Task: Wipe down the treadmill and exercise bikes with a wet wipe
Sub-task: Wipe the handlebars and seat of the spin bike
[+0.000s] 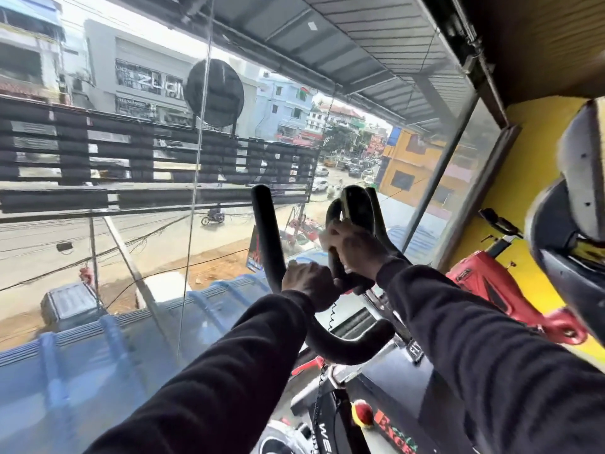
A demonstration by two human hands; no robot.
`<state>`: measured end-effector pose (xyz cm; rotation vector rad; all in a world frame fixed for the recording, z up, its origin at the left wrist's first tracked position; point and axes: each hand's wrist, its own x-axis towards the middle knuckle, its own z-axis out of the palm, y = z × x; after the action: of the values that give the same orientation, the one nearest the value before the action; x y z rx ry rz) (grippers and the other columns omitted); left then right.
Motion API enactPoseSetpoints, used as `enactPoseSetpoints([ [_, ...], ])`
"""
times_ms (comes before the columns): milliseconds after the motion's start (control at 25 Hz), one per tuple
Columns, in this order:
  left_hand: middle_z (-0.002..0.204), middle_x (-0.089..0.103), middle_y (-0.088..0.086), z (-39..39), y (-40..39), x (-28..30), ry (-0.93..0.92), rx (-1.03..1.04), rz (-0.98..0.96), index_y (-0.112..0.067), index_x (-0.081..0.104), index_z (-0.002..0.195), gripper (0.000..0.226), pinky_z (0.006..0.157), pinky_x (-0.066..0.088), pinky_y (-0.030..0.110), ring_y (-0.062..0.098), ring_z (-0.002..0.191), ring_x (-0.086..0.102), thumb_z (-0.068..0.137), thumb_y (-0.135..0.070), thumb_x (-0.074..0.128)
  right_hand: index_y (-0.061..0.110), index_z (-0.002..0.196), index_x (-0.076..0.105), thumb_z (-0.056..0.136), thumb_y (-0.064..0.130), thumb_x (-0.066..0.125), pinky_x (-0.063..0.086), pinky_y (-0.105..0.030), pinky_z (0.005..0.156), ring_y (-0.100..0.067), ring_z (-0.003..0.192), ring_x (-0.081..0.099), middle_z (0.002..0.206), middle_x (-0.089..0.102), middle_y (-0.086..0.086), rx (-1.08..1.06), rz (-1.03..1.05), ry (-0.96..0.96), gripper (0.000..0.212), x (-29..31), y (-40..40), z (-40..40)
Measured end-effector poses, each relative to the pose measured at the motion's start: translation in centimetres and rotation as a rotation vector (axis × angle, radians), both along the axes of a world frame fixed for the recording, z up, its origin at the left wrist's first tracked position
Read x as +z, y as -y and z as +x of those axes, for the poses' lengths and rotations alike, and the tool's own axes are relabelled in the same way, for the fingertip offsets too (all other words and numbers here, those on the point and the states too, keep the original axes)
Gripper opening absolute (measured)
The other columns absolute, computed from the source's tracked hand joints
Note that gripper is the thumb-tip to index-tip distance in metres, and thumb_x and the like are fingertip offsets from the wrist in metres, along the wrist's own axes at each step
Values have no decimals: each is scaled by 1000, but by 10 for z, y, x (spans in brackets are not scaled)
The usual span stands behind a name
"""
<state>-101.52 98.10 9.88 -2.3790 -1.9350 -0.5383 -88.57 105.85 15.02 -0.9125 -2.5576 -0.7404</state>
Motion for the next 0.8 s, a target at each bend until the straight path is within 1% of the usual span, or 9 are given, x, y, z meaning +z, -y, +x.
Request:
enactPoseSetpoints([
  [80,93,68,11,1,2,2,-21,7,16,-17,55,76,50,79,31,37,30,92,62,97,-58,36,12,83,69,70,-7,60,44,-36,86,-26,93,52,97,63,-7,-52,90,-45,24,5,-11,-9],
  [200,81,60,8,-1,4,5,4,12,2,-15,41,64,56,77,31,37,28,84,59,97,-60,38,15,74,65,74,8,64,46,-37,80,-25,90,47,85,61,-3,40,137,243,7,-4,-16,-2],
  [280,83,62,8,-1,4,7,30,9,-5,-16,40,63,54,76,32,36,28,86,61,96,-59,41,16,71,62,76,10,61,47,-37,78,-24,89,47,77,58,-1,53,172,384,8,0,-18,0],
  [400,88,64,10,0,3,9,57,27,0,-15,51,75,49,73,33,35,29,86,62,94,-60,43,6,75,67,74,3,59,48,-39,84,-32,84,57,83,65,-11,-140,218,236,9,13,-27,-22],
  [440,87,64,10,1,3,9,55,34,4,-15,52,76,49,73,33,34,29,86,62,93,-60,44,3,77,68,76,4,52,49,-41,85,-35,87,58,86,66,-15,-217,209,224,16,14,-29,-27],
  [520,88,66,10,1,2,9,42,43,14,-15,51,74,48,73,34,34,28,83,61,93,-58,45,3,74,67,77,8,40,49,-42,87,-35,90,57,82,64,-15,-215,227,267,28,2,-30,-26],
  [600,89,66,10,2,3,8,38,42,13,-15,53,74,46,74,37,34,28,82,60,93,-57,47,5,69,67,75,9,52,51,-42,85,-33,87,57,76,62,-12,-177,241,328,16,0,-28,-24],
  [680,88,66,10,2,2,7,48,40,3,-16,55,77,46,80,42,35,29,83,61,91,-59,49,5,80,70,79,13,57,46,-42,89,-33,93,55,87,64,-13,-292,243,324,16,11,-28,-35],
  [800,80,62,10,0,1,7,53,33,-22,-17,54,74,47,85,45,37,31,81,59,90,-60,50,2,94,72,86,13,45,39,-44,99,-34,107,53,102,65,-15,-348,208,268,30,14,-33,-45],
])
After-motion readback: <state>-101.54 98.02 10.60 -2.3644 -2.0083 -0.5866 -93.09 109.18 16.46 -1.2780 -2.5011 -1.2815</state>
